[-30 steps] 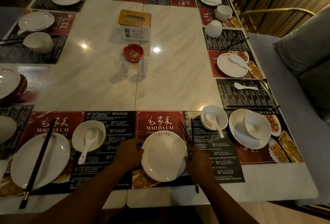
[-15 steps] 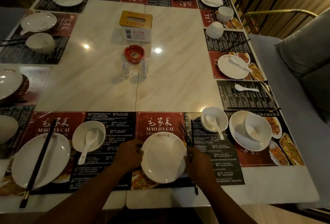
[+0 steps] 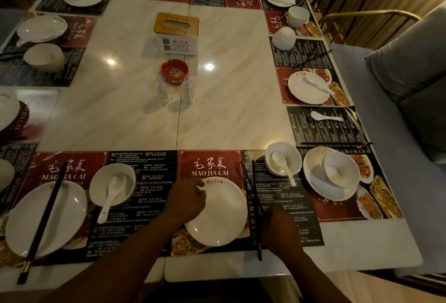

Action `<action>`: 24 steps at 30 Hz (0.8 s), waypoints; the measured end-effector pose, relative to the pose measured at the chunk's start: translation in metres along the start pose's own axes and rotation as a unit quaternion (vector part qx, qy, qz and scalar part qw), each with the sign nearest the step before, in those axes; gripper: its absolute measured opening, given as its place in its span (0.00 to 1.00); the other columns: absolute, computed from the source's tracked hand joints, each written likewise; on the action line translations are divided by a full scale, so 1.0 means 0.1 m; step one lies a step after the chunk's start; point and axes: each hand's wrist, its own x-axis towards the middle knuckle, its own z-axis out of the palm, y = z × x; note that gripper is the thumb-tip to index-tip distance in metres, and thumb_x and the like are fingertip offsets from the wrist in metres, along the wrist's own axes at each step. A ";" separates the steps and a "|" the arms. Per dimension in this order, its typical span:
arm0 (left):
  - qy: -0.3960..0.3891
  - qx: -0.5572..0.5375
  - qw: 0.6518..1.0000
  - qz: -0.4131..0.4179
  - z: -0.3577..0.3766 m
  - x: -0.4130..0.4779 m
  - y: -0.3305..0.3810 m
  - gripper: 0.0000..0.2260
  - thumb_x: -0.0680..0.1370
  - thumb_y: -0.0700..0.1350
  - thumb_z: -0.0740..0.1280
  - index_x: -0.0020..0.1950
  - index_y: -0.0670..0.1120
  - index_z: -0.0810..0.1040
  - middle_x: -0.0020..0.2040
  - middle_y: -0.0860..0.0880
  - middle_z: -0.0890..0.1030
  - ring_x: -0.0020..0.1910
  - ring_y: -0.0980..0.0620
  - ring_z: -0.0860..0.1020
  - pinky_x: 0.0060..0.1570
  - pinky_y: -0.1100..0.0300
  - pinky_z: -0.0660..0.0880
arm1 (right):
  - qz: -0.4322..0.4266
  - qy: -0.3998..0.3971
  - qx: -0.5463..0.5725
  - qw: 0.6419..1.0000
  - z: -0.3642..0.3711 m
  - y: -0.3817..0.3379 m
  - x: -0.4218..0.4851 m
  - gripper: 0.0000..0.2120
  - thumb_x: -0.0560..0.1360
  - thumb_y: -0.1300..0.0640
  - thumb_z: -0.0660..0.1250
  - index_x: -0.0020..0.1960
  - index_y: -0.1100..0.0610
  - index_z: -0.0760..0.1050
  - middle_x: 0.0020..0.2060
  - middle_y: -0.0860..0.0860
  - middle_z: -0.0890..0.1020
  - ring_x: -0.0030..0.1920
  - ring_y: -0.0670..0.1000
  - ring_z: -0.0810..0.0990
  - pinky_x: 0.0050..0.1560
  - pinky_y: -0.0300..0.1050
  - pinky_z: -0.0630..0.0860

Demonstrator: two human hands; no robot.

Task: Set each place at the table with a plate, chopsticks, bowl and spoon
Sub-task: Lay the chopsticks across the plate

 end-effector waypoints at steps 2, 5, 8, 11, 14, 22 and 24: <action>-0.019 -0.039 0.999 -0.017 0.04 0.03 0.11 0.11 0.77 0.48 0.71 0.58 0.47 0.82 0.50 0.50 0.84 0.45 0.57 0.80 0.47 0.63 0.76 | -0.016 0.005 0.043 0.999 -0.03 -0.10 0.00 0.05 0.76 0.58 0.69 0.48 0.48 0.76 0.42 0.44 0.79 0.43 0.44 0.79 0.42 0.35 0.75; -0.052 -0.166 0.982 -0.073 0.10 0.04 0.28 0.11 0.78 0.51 0.71 0.56 0.47 0.82 0.44 0.51 0.85 0.39 0.56 0.84 0.46 0.55 0.82 | -0.052 -0.005 0.074 0.996 -0.04 -0.32 -0.06 0.07 0.75 0.57 0.71 0.52 0.48 0.79 0.44 0.42 0.81 0.44 0.42 0.79 0.43 0.33 0.73; -0.056 -0.265 0.956 -0.113 0.11 0.02 0.38 0.07 0.78 0.45 0.71 0.54 0.44 0.82 0.42 0.47 0.85 0.38 0.52 0.85 0.42 0.56 0.83 | -0.097 -0.022 0.081 0.992 0.00 -0.50 -0.17 0.11 0.75 0.54 0.71 0.57 0.49 0.78 0.51 0.44 0.80 0.49 0.43 0.79 0.51 0.37 0.77; -0.055 -0.322 0.935 -0.139 0.05 0.01 0.39 0.04 0.78 0.38 0.70 0.52 0.42 0.83 0.42 0.42 0.85 0.39 0.47 0.86 0.41 0.56 0.83 | -0.126 -0.032 0.086 0.988 0.05 -0.56 -0.21 0.14 0.75 0.53 0.72 0.59 0.51 0.78 0.52 0.46 0.82 0.49 0.42 0.79 0.51 0.35 0.76; -0.088 -0.336 0.926 -0.148 0.01 0.00 0.39 0.04 0.77 0.39 0.72 0.51 0.42 0.82 0.44 0.42 0.85 0.40 0.48 0.86 0.40 0.56 0.83 | -0.125 -0.046 0.098 0.986 0.07 -0.58 -0.20 0.14 0.74 0.52 0.73 0.59 0.51 0.79 0.51 0.46 0.83 0.49 0.43 0.80 0.51 0.35 0.77; -0.099 -0.323 0.929 -0.151 0.04 0.04 0.36 0.05 0.75 0.37 0.73 0.51 0.41 0.82 0.45 0.42 0.85 0.41 0.48 0.86 0.40 0.56 0.83 | -0.111 -0.088 0.114 0.983 0.13 -0.59 -0.18 0.15 0.73 0.49 0.74 0.58 0.49 0.79 0.49 0.45 0.84 0.48 0.42 0.81 0.51 0.36 0.78; -0.095 -0.314 0.933 -0.146 0.05 0.06 0.34 0.06 0.75 0.36 0.73 0.51 0.42 0.82 0.45 0.41 0.85 0.41 0.48 0.86 0.39 0.58 0.82 | -0.110 -0.088 0.123 0.982 0.14 -0.61 -0.19 0.16 0.73 0.48 0.74 0.59 0.49 0.79 0.49 0.45 0.85 0.47 0.42 0.82 0.51 0.36 0.78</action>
